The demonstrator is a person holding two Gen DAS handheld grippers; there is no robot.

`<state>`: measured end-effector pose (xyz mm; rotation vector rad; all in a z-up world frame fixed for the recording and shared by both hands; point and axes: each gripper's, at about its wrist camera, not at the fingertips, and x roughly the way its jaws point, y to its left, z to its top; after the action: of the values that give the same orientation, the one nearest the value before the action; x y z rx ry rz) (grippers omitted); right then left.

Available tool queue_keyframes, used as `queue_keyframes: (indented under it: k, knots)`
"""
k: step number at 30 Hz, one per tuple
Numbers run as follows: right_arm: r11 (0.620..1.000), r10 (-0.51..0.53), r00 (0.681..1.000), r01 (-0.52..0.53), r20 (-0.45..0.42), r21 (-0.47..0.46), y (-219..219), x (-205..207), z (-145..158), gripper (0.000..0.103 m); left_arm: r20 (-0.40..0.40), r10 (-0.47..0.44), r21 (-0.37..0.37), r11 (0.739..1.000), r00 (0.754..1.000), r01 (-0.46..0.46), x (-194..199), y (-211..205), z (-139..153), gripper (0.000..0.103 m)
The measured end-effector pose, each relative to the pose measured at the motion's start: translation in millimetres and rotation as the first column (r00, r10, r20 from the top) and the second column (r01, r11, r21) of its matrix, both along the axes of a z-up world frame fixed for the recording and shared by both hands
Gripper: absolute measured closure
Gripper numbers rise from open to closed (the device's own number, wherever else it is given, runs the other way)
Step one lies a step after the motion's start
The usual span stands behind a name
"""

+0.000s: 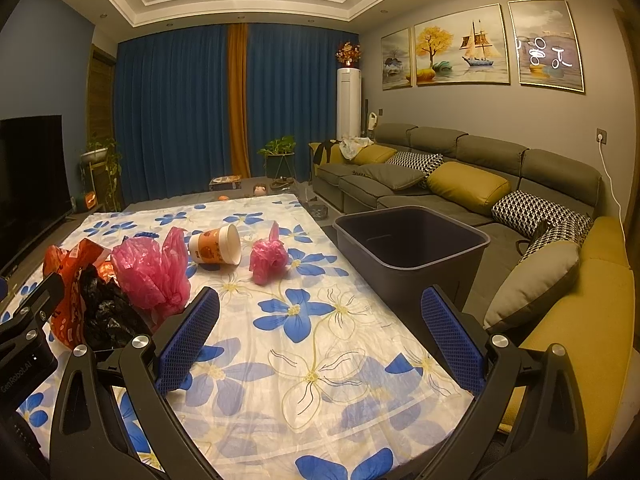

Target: Collect trash

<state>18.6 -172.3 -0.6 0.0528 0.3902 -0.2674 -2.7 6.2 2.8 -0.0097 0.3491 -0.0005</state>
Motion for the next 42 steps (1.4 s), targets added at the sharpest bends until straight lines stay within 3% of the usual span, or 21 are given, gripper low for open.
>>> queue_keyframes:
  k: [35,42]
  knots:
    - [1.000,0.004,1.000,-0.004,-0.012,0.001,0,3,-7,0.005,-0.004,-0.001,-0.001,1.000,1.000,0.001,1,-1,-4,0.006]
    - [0.998,0.066,0.998,-0.066,-0.020,0.010,6,16,-14,0.005,0.017,0.015,-0.006,1.000,1.000,-0.015,3,7,-11,0.006]
